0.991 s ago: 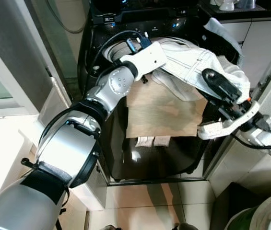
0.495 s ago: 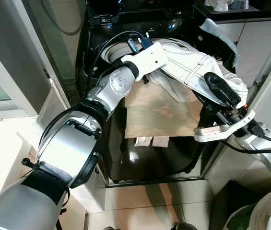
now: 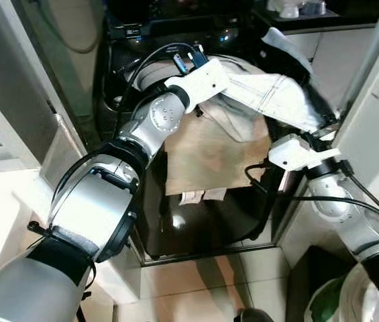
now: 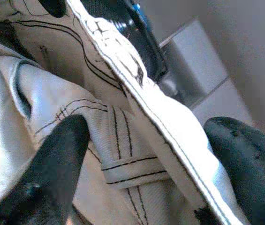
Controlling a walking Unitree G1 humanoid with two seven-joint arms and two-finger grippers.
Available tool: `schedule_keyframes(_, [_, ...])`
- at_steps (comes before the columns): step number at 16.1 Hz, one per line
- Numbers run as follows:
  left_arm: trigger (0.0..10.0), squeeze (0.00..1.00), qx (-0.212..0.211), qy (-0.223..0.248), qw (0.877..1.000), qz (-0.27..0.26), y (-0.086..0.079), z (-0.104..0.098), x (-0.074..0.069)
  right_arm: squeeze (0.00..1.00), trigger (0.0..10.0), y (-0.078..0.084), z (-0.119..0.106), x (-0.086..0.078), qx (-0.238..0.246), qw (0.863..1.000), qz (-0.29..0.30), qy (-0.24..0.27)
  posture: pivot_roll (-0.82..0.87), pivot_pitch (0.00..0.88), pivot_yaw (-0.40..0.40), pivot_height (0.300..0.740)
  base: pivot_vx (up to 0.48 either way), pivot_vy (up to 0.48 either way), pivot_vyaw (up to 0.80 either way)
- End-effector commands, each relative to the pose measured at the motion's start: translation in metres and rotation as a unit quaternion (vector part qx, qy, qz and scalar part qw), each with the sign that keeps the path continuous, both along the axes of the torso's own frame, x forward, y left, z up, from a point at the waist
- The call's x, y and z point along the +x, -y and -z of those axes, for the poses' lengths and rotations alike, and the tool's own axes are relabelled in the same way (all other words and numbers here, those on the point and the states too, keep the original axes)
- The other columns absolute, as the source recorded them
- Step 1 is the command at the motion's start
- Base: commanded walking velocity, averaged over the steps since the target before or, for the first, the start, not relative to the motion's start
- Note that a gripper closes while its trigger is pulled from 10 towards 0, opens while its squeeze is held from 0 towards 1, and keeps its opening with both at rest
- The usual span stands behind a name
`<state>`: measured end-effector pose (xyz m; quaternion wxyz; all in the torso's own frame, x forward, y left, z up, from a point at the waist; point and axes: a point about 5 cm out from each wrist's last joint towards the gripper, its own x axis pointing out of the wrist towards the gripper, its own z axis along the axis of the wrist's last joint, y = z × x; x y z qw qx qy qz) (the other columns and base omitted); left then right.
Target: Clothes washing
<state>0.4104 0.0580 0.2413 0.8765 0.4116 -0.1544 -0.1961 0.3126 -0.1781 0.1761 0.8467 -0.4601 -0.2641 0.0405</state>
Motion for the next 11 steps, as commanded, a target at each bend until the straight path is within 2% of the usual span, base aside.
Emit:
schedule_keyframes(1, [0.0,0.0,-0.014,-0.002,0.999,-0.036,-0.0176,-0.0027,0.0047,0.0,0.0,0.0049,-0.0028,0.0013,0.032,0.999,0.009,-0.01,-0.23,0.0,0.085,0.74,0.0,0.0,0.0])
schedule_keyframes(2, [0.0,0.0,-0.014,-0.002,0.999,-0.036,-0.0176,-0.0026,0.0047,0.0,0.0,0.0052,-0.003,0.0016,0.036,0.999,0.01,-0.01,-0.23,0.0,0.085,0.74,0.0,0.0,0.0])
schedule_keyframes(5, [0.0,0.0,-0.014,-0.002,0.999,-0.037,-0.0174,-0.0027,0.0048,0.0,0.0,0.0095,-0.0057,0.0072,0.094,0.994,0.007,-0.047,-0.23,0.0,0.08,0.74,0.0,0.0,0.0])
schedule_keyframes(7, [0.0,0.0,-0.016,-0.002,0.999,-0.037,-0.017,-0.0031,0.0048,0.0,0.0,0.0092,-0.0061,0.0077,0.11,0.992,0.002,-0.057,-0.23,0.0,0.078,0.74,0.0,0.0,0.0])
schedule_keyframes(9, [0.0,0.0,-0.017,-0.002,0.999,-0.037,-0.017,-0.0033,0.0048,0.0,0.0,0.0075,-0.0059,0.0082,0.147,0.986,-0.009,-0.076,-0.23,0.0,0.08,0.74,0.0,0.0,0.0])
schedule_keyframes(11, [0.0,0.0,-0.017,-0.003,0.999,-0.037,-0.0172,-0.0034,0.0049,0.0,0.0,0.0025,-0.0061,0.008,0.153,0.983,-0.028,-0.092,-0.23,0.0,0.082,0.74,0.0,0.0,0.0])
